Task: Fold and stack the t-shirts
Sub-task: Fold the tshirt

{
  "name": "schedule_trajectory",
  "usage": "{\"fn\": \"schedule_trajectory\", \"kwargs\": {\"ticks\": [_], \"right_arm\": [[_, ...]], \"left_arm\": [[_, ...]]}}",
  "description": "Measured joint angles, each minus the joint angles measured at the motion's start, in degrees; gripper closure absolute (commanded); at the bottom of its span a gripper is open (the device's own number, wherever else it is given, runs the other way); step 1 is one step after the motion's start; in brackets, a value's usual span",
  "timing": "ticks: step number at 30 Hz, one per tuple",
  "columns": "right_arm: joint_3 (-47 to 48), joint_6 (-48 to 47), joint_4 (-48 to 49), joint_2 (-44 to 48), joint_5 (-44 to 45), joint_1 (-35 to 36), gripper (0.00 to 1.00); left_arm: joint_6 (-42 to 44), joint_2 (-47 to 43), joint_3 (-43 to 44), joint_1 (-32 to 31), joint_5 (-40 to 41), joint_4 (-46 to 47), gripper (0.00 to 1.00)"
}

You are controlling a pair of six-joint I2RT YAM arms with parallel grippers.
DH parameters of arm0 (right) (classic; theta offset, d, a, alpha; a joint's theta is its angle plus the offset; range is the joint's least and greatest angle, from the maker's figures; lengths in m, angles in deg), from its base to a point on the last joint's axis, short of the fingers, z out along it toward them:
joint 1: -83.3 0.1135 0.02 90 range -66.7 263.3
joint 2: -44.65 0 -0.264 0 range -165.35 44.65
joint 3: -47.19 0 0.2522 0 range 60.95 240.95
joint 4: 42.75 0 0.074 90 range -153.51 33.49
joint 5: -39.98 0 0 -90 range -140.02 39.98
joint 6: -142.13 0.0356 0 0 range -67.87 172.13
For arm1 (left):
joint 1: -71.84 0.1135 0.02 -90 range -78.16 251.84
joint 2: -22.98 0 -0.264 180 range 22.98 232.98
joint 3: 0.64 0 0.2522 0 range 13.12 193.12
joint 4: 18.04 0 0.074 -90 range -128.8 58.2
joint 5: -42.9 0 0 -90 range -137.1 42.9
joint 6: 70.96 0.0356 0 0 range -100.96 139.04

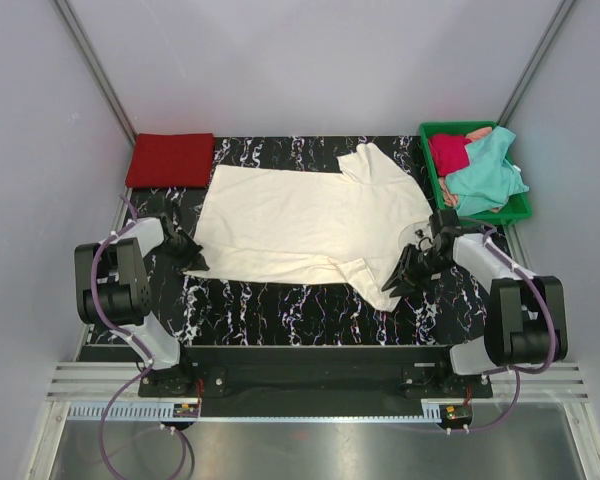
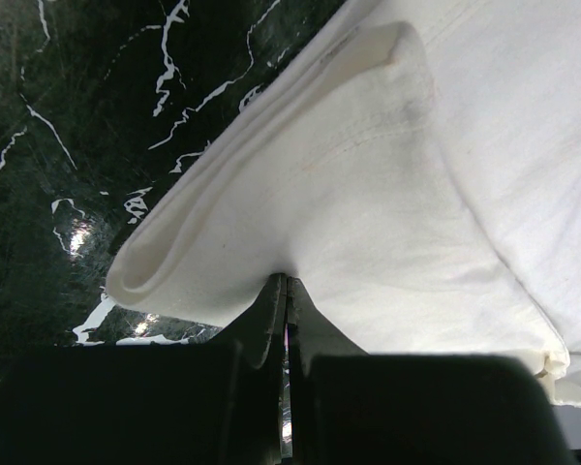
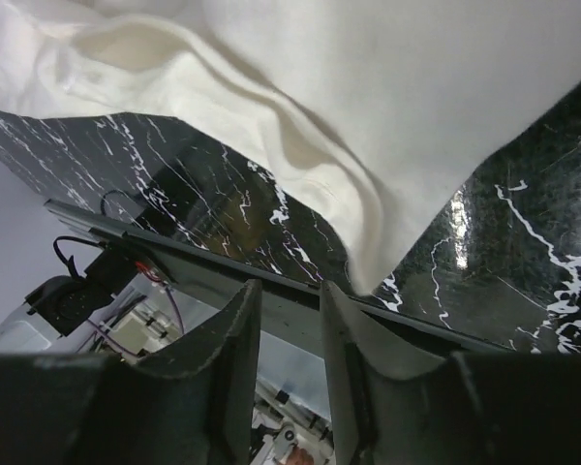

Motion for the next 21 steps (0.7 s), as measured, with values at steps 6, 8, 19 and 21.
{"fn": "schedule_trajectory", "kwargs": {"ticks": [6,8,19,21], "right_arm": [[8.24,-2.54,1.03,-0.74,0.59,0.00,0.52],[10.14,-3.63,2.99,-3.78,-0.76,0.00,0.52],[12.33,-4.92,0.74,-10.19,3.15,0.00,0.49],[12.35,-4.04,-1.86,-8.94,5.42,0.00,0.48]], "left_arm": [[0.04,0.00,0.00,0.00,-0.04,0.00,1.00],[0.04,0.02,0.00,0.02,-0.07,0.02,1.00],[3.15,-11.43,-5.09,-2.16,0.48,0.15,0.40],[2.93,-17.29,-5.51,-2.95,0.72,-0.74,0.36]]}}
